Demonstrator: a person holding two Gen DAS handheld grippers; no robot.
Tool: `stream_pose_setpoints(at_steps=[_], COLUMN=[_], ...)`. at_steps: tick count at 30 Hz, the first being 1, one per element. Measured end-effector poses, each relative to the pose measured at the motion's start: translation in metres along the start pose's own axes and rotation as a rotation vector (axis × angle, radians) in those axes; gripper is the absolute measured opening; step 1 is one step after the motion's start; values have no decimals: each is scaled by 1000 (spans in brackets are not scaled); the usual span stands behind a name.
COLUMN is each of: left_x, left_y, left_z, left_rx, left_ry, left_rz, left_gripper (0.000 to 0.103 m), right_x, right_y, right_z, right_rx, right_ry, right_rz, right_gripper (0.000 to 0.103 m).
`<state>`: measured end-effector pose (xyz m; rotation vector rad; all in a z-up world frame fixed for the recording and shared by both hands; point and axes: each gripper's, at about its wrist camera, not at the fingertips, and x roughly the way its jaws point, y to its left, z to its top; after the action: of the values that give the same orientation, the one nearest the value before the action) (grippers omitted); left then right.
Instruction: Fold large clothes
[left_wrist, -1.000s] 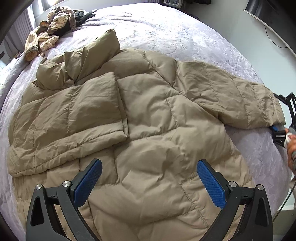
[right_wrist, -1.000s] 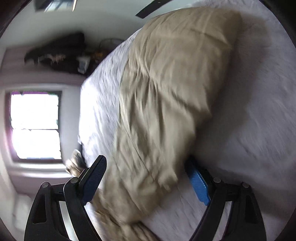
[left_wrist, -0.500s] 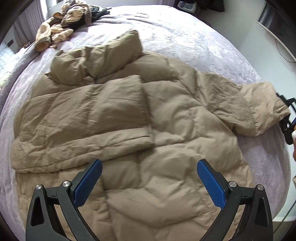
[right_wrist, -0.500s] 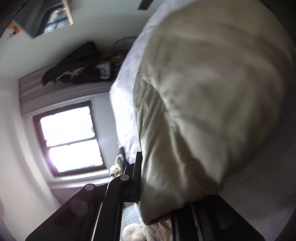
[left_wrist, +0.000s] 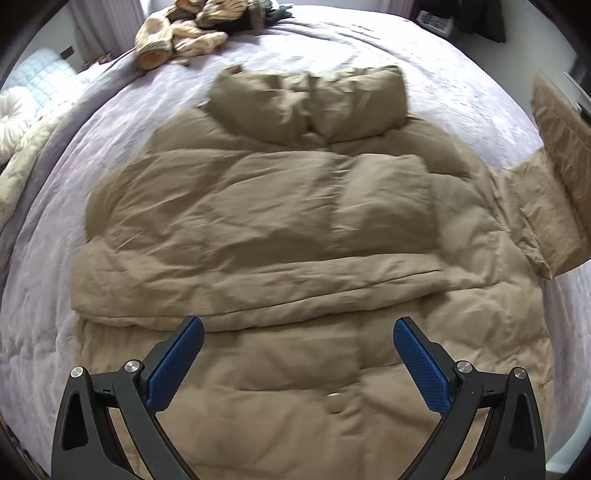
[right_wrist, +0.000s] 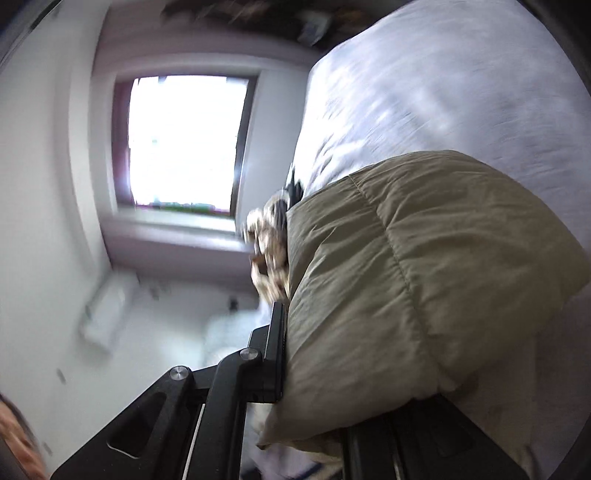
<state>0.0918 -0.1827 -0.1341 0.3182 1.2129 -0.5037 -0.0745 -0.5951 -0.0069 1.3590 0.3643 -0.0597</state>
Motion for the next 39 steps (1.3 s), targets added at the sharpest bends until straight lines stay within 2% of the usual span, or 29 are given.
stream_pose_setpoints(at_steps=[5,7,10,14,17,21,22,23,24,26,29,31,33,34,35,36,38,39], left_x=[-1,0,-1,1,1,-2,-3,-5,-6,-6,-5,-3,-1,-1,-1,-2,-5,-7], left_y=[33,44,58,77,85,89,88,87,87,87,90,94,98,101,103,107,114,120], left_z=[-2,-1,-2,-4,-3,3,3,3,4,5,6,8,9,9,9,10,11,12], left_rx=[-37,-43,-57,-80,-86,-86,-88,-90,-93,-97,-95,-100,-116,-126,-132,-140,-154,-166], left_ry=[-2,-3,-10,-21,-33,-60,-63,-67,-71,-74,-76,-74,-68,-67,-69,-75,-90,-101], left_rz=[15,17,18,8,0,-19,-23,-27,-33,-41,-49,-51,-66,-76,-82,-91,-117,-155], left_gripper=[103,103,103,103,103,103,103,103,103,103,103,103,103,103,103,103,103,103], right_x=[65,102,148,179,179,163,161,159,158,147,123,102,85,83,79,79,86,92], right_y=[36,45,39,-2,-28,-34,-32,-28,-23,-9,3,2,-4,-5,-7,-6,-3,2], right_z=[-61,-93,-136,-181,-207,-216,-217,-216,-216,-213,-210,-201,-189,-185,-180,-177,-175,-176], right_rx=[-228,-313,-384,-405,-395,-388,-385,-382,-381,-387,-381,-321,-252,-236,-223,-221,-238,-267], right_ry=[160,239,344,406,423,401,404,408,409,394,337,269,196,173,147,138,130,140], right_rz=[-116,-201,-328,-452,-532,-565,-573,-578,-576,-550,-535,-536,-541,-542,-546,-555,-545,-535], right_gripper=[8,8,8,8,8,11,14,25,42,59,60,60,57,49,24,10,8,8])
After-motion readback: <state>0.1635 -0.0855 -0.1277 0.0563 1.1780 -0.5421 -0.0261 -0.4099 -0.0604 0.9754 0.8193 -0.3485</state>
